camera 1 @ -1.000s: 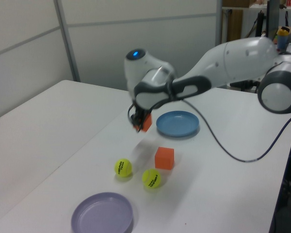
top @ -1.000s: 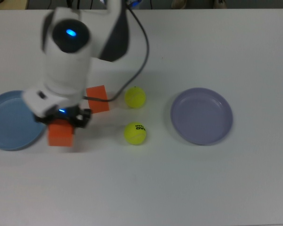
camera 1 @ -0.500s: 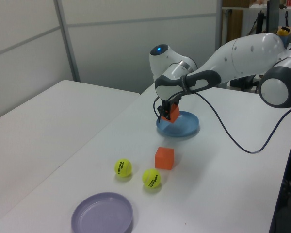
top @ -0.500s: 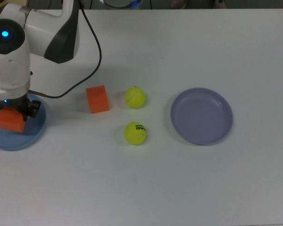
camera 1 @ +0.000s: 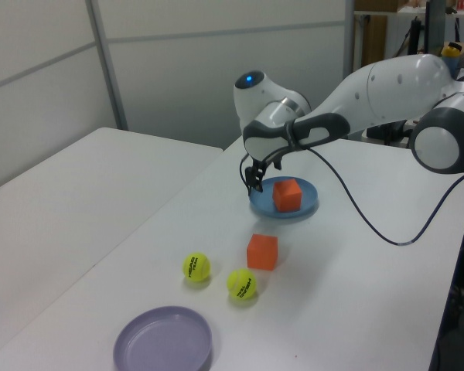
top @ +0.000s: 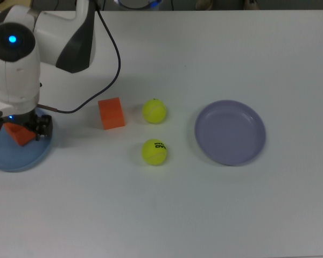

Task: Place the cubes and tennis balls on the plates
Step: 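Carry the orange cube onto the light blue plate and release, then move the gripper to the second orange cube and grasp it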

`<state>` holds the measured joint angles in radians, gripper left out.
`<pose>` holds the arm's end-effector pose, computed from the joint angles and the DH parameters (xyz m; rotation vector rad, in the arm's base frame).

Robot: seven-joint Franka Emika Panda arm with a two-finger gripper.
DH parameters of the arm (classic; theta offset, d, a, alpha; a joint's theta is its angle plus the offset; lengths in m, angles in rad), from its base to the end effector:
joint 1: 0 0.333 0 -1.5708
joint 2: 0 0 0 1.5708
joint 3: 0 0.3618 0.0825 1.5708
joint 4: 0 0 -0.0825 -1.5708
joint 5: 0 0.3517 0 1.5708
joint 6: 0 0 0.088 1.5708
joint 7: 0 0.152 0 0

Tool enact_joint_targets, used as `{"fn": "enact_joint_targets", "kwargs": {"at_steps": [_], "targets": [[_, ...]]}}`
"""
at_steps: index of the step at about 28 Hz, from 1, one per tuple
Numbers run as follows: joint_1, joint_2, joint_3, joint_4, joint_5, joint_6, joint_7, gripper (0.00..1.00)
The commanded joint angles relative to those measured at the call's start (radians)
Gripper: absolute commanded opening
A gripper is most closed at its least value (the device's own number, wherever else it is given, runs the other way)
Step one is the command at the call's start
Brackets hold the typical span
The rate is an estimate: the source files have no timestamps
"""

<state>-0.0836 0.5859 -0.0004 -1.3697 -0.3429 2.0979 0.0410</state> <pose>0.7313 -0.0909 0.4000 2.8241 0.0391 0.1912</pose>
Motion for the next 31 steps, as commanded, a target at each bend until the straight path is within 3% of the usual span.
{"fn": "enact_joint_targets", "kwargs": {"at_steps": [1,3,9,18,26,31], "targets": [[0.036,-0.107,0.017,-0.023,0.025,-0.140,-0.042,1.00],[0.051,-0.132,0.058,-0.020,0.028,-0.238,-0.064,1.00],[0.094,-0.144,0.129,-0.026,0.013,-0.413,-0.061,1.00],[0.192,-0.089,0.129,-0.061,-0.016,-0.469,-0.056,1.00],[0.220,0.002,0.131,-0.063,-0.108,-0.452,-0.004,1.00],[0.223,0.023,0.129,-0.068,-0.119,-0.427,0.000,1.00]]}}
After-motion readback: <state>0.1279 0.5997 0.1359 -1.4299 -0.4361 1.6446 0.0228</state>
